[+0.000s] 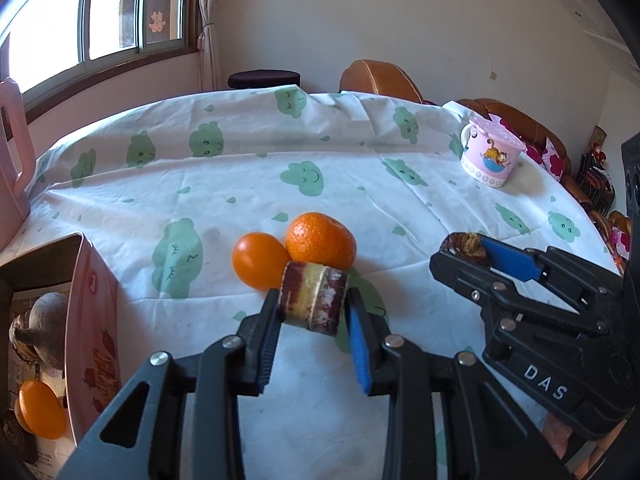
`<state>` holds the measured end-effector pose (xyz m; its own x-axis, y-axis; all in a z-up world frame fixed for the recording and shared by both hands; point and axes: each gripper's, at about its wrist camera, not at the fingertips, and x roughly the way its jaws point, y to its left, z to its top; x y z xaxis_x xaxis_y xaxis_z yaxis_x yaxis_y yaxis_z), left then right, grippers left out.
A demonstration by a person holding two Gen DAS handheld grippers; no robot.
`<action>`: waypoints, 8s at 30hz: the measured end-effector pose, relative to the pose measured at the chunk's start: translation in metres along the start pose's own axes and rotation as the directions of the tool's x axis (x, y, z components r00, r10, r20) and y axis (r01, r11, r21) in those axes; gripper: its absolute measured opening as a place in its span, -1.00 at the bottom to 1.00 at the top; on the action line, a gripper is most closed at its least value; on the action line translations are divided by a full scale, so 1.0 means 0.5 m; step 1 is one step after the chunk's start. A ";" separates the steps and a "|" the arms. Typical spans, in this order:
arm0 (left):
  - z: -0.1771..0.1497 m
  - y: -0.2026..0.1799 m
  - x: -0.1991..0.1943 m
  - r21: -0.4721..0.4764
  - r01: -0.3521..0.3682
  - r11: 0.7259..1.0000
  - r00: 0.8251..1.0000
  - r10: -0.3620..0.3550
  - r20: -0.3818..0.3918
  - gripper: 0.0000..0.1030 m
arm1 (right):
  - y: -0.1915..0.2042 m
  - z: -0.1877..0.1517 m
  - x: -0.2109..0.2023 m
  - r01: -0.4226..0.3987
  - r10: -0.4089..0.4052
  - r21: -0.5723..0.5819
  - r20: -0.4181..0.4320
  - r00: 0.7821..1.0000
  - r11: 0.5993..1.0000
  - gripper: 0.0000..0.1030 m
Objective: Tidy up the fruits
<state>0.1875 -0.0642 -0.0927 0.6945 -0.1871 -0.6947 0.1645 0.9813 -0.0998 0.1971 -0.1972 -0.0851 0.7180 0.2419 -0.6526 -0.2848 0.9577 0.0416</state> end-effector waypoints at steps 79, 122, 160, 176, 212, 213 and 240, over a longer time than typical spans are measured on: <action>-0.024 -0.008 -0.134 -0.033 -0.151 0.988 0.924 0.153 0.351 -0.35 | 0.020 -0.028 -0.125 -0.010 0.028 -0.059 0.322 0.946 0.998 -0.23; -0.079 0.054 -0.214 -0.079 -0.180 0.980 0.886 0.197 0.420 -0.35 | 0.099 -0.051 -0.155 -0.082 0.122 -0.121 0.375 0.919 0.989 -0.23; -0.123 0.283 -0.260 -0.269 -0.289 0.919 0.881 0.365 0.301 -0.35 | 0.342 -0.004 -0.095 -0.261 0.338 -0.288 0.263 0.904 0.921 -0.23; -0.126 0.350 -0.254 -0.310 -0.330 0.892 0.882 0.408 0.235 -0.35 | 0.409 -0.010 -0.055 -0.290 0.366 -0.334 0.193 0.910 0.897 -0.23; -0.119 0.360 -0.217 -0.258 -0.372 0.891 0.900 0.415 0.136 -0.33 | 0.452 -0.013 0.018 -0.339 0.358 -0.353 -0.010 0.934 0.872 -0.10; -0.119 0.361 -0.218 -0.260 -0.371 0.892 0.900 0.414 0.136 -0.33 | 0.452 -0.014 0.018 -0.335 0.354 -0.353 -0.009 0.935 0.874 -0.04; -0.089 0.247 -0.260 -0.253 -0.311 0.916 0.876 0.380 0.297 0.74 | 0.245 0.021 -0.044 -0.143 0.184 -0.246 0.152 0.971 0.959 0.39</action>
<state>0.0866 0.0833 -0.0463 0.8788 0.1951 -0.4355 -0.2424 0.9686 -0.0552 0.1530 -0.0837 -0.0576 0.7413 0.4348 -0.5114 -0.5320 0.8451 -0.0527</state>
